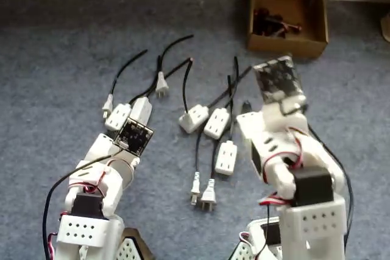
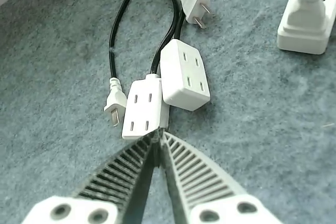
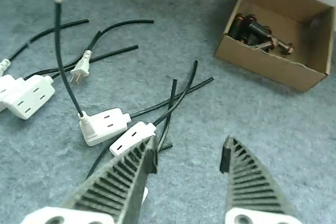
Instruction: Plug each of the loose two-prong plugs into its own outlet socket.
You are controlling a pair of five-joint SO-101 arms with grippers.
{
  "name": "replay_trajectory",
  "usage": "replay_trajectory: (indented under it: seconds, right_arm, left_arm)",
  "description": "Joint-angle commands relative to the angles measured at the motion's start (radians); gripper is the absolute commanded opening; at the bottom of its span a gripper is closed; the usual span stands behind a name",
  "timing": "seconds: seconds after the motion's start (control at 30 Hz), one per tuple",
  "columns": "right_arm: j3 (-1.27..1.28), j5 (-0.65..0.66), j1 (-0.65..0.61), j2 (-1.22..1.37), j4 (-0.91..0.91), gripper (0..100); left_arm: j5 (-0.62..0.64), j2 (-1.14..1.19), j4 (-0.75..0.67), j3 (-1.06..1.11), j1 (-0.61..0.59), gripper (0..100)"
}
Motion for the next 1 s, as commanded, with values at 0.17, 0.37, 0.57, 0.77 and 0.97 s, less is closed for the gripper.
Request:
replay_trajectory:
  seconds: [0.17,0.37,0.57,0.77,0.97]
  right_arm:
    - [0.277,-0.015,0.03,-0.186,-0.008,19.2]
    - [0.476,-0.015,0.033,-0.269,-0.053,19.2]
    - [0.668,-0.003,0.099,-0.366,-0.117,19.1]
    - [0.809,0.034,0.12,-0.46,-0.12,19.1]
    - [0.86,0.028,0.12,-0.573,-0.101,19.1]
  left_arm:
    - [-0.011,-0.007,0.103,-0.151,0.001,1]
    - [-0.014,-0.005,0.127,-0.188,0.016,1]
    - [-0.069,-0.004,0.261,-0.328,0.071,1]
    - [-0.103,-0.002,0.37,-0.461,0.127,1]
    - [-0.103,0.186,0.39,-0.591,0.147,1]
